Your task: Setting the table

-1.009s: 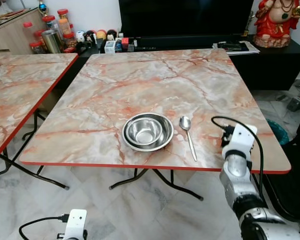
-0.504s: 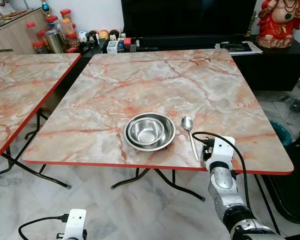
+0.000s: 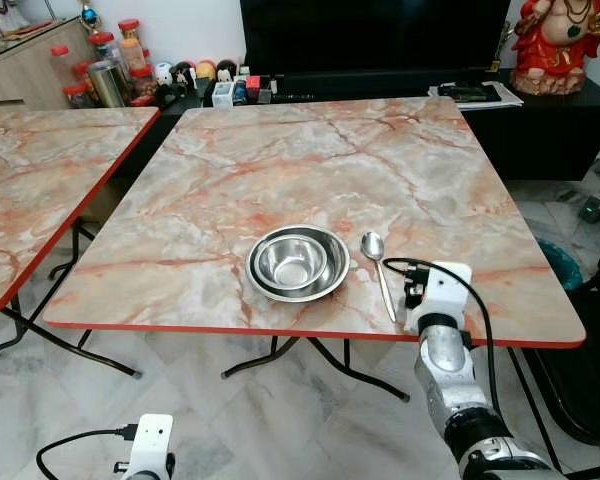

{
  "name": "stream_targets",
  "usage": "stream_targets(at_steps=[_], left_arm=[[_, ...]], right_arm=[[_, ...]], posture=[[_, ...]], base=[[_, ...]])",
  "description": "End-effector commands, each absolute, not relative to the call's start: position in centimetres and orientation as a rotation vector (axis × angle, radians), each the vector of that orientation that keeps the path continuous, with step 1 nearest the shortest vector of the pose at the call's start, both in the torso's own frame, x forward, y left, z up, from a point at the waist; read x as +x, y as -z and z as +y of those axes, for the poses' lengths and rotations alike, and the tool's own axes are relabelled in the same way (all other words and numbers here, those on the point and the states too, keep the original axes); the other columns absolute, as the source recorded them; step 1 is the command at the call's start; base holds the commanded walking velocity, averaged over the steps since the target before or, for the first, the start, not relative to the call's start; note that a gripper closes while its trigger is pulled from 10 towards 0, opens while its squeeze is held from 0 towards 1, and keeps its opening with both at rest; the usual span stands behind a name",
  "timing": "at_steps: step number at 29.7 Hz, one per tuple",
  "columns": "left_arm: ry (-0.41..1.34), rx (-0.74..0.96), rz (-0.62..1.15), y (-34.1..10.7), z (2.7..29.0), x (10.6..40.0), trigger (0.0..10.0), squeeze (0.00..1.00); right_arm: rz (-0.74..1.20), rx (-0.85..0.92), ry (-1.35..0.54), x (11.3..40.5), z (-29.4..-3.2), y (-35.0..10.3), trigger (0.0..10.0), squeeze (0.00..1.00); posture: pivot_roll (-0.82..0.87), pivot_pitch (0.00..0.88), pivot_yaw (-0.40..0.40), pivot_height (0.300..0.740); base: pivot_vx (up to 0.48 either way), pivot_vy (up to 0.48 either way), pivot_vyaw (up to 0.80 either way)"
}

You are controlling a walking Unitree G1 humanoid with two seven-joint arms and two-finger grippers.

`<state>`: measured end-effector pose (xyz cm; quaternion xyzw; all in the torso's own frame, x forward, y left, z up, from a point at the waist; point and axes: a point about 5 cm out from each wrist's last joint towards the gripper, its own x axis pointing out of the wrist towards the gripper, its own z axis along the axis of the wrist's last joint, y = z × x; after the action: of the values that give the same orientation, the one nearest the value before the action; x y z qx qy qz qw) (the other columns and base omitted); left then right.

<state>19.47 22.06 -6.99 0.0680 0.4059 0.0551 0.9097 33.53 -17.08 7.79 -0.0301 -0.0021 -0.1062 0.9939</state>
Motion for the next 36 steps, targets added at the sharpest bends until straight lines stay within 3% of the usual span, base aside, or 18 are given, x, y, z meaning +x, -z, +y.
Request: stream_targets(at_steps=[1, 11, 21, 28, 36], left_arm=[[-0.134, 0.133, 0.804, 6.6, 22.3, 20.0, 10.0, 0.00], [-0.165, 0.105, 0.789, 6.5, 22.4, 20.2, 10.0, 0.00], [-0.181, 0.104, 0.786, 6.4, 22.7, 20.2, 10.0, 0.00], [-0.183, 0.106, 0.786, 6.3, 22.8, 20.3, 10.0, 0.00], [-0.182, 0.109, 0.782, 6.2, 22.8, 20.4, 10.0, 0.00]], right_arm=[[-0.068, -0.037, 0.202, 34.0, -16.7, -9.0, 10.0, 0.00], [-0.142, -0.051, 0.147, 34.3, -15.4, -10.3, 10.0, 0.00], [-0.167, -0.018, 0.111, 34.5, -13.8, -11.1, 10.0, 0.00], [-0.165, -0.008, 0.108, 34.6, -13.5, -11.1, 10.0, 0.00], [-0.165, -0.004, 0.104, 34.6, -13.2, -11.2, 10.0, 0.00]], posture=[[0.03, 0.000, 0.087, 0.740], [0.02, 0.000, 0.075, 0.740], [0.02, 0.000, 0.072, 0.740], [0.02, 0.000, 0.076, 0.740], [0.02, 0.000, 0.079, 0.740]], base=[[0.000, 0.000, 0.00], [0.000, 0.000, 0.00], [0.000, 0.423, 0.00], [0.000, 0.000, 0.00], [0.000, 0.341, 0.00]])
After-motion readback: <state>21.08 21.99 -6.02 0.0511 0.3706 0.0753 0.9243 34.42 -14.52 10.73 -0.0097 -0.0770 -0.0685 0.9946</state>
